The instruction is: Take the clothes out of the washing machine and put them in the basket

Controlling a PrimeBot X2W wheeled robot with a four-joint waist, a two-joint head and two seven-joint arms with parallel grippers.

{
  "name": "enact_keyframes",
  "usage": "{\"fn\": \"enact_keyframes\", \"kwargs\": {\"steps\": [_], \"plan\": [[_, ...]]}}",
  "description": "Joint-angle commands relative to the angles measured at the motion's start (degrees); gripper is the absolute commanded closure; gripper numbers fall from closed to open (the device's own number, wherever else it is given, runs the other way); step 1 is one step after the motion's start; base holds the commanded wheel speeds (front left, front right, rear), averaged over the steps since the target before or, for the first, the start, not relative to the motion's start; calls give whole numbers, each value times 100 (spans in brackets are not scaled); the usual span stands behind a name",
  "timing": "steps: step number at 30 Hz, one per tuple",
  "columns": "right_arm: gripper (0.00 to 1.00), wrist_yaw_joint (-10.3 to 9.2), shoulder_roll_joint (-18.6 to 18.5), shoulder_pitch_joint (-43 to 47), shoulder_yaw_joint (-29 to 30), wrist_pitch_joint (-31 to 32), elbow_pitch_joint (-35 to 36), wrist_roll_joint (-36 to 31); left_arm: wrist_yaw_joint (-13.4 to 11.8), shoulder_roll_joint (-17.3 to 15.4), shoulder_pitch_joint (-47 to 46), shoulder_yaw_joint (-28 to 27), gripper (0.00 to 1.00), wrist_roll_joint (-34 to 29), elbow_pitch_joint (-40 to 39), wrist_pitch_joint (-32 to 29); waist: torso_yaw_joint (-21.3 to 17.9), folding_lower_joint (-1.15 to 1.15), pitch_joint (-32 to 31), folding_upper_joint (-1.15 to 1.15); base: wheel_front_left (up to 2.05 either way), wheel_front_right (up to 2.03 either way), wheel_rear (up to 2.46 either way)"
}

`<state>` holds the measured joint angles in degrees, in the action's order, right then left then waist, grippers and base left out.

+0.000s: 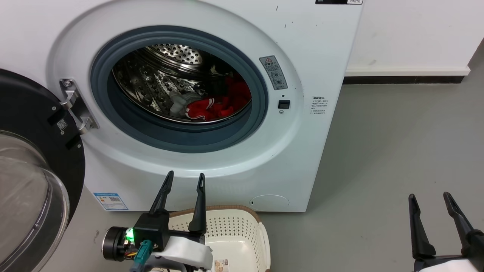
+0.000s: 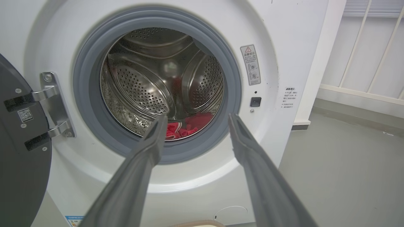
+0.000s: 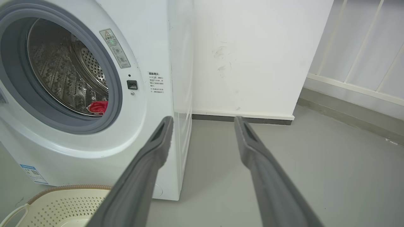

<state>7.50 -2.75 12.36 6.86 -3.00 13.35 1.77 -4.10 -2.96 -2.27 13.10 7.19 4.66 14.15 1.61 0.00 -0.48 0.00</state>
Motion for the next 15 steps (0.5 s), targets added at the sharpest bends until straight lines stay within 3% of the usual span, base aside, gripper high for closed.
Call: {"fn": "enact_keyframes", "kwargs": {"steps": [1,15], "plan": [[0,-2,-23,61,5,-27,62,-81,-36,-8,64,24,0,-81,2,45,1,0,2,0,0,0,0],[0,-2,-23,117,28,-41,54,-220,-71,3,65,18,0,-168,126,108,14,0,27,0,0,0,0]]}}
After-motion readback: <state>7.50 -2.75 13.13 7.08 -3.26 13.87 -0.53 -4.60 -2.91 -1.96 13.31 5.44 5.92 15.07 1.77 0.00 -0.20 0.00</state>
